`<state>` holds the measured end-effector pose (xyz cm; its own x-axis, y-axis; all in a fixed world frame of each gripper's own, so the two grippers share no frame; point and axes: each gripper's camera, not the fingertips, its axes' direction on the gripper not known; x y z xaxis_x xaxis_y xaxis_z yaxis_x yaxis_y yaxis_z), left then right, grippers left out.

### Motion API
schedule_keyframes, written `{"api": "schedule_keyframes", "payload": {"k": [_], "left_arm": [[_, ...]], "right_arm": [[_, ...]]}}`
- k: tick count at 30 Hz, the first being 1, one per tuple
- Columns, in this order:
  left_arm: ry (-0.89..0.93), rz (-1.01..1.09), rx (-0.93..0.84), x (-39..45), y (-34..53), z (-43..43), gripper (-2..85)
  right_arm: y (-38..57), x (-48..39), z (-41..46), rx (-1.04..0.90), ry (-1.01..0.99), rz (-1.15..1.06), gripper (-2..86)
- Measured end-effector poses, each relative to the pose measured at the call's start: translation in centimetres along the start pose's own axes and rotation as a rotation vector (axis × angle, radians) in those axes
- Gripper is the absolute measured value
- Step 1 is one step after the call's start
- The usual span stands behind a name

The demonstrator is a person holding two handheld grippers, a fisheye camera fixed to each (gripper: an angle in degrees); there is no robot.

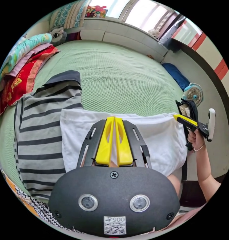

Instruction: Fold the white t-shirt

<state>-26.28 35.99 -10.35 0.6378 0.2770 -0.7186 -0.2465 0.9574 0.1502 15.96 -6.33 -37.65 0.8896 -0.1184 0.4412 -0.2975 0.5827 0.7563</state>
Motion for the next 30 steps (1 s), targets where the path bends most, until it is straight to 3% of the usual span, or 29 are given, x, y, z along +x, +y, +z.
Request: {"api": "schedule_keyframes", "payload": {"k": [7, 15, 20, 25, 30], "left_arm": [[-0.054, -0.005, -0.101, 1.4, -4.4, 1.7, 1.7], [-0.122, 0.037, 0.015, 3.8, 0.5, -3.3, 5.1], [-0.136, 0.027, 0.016, 4.8, -0.5, -2.8, 4.8], [-0.223, 0.001, -0.057, 5.6, -2.8, 0.2, 2.4], [-0.306, 0.033, -0.114, 8.4, -3.5, 2.0, 0.3]], "right_arm": [[-7.0, 4.4, 2.4, -0.128, -0.026, 0.135, 2.3], [-1.7, 8.3, -2.8, -0.031, -0.037, 0.163, 8.0], [-1.4, 8.9, -1.2, -0.065, 0.005, 0.177, 6.1], [-3.7, 11.4, 2.1, -0.106, 0.102, 0.333, -0.1], [-4.2, 12.7, 0.6, -0.141, 0.084, 0.375, 1.1]]}}
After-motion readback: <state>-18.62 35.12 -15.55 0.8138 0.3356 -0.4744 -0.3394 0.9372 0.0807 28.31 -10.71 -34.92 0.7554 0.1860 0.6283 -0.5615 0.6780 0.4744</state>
